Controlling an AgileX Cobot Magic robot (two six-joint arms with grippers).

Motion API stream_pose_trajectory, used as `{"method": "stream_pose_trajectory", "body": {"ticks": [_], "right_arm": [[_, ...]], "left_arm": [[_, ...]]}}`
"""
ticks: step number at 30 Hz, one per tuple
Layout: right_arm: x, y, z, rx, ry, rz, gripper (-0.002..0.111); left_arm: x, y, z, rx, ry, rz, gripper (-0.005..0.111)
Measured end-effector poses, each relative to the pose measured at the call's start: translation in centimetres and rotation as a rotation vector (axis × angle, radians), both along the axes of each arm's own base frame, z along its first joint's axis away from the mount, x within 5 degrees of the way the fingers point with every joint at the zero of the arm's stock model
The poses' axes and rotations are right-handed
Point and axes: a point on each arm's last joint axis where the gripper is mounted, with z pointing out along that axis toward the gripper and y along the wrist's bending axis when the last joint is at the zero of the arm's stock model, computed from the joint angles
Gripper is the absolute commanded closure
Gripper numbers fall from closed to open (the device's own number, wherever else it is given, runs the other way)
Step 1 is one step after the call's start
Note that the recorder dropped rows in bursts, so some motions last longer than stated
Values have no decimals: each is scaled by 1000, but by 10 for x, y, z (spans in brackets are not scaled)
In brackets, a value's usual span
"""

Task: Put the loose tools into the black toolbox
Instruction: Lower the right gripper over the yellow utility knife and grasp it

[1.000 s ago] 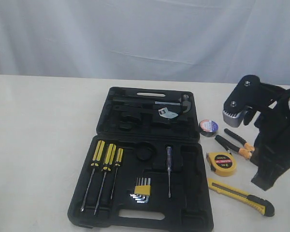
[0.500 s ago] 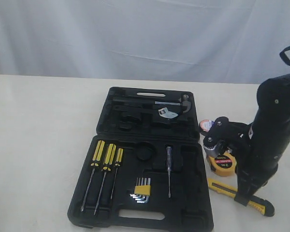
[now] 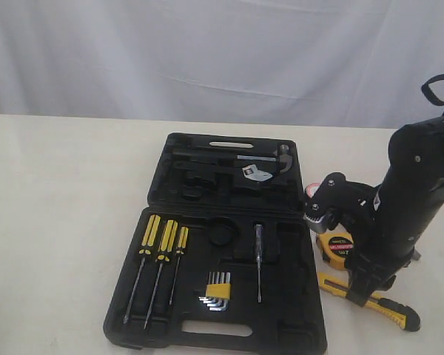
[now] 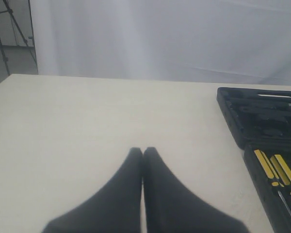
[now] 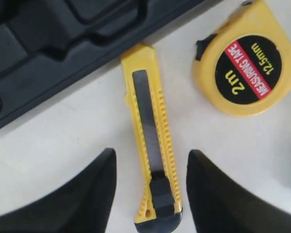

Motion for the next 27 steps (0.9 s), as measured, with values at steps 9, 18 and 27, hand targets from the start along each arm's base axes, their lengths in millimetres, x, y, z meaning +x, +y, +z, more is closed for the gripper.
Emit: {"method": "stream_pose_trajectory", "body": {"ticks": [9, 18, 27], "right_arm": [[3, 0, -19, 4, 48, 1, 54], [7, 0, -37, 8, 75, 2, 54], [8, 0, -49, 11, 108, -1, 54]], "left_arm": [[0, 0, 0, 0, 0, 0, 107], [0, 0, 0, 0, 0, 0, 107], [0, 0, 0, 0, 0, 0, 107]]}}
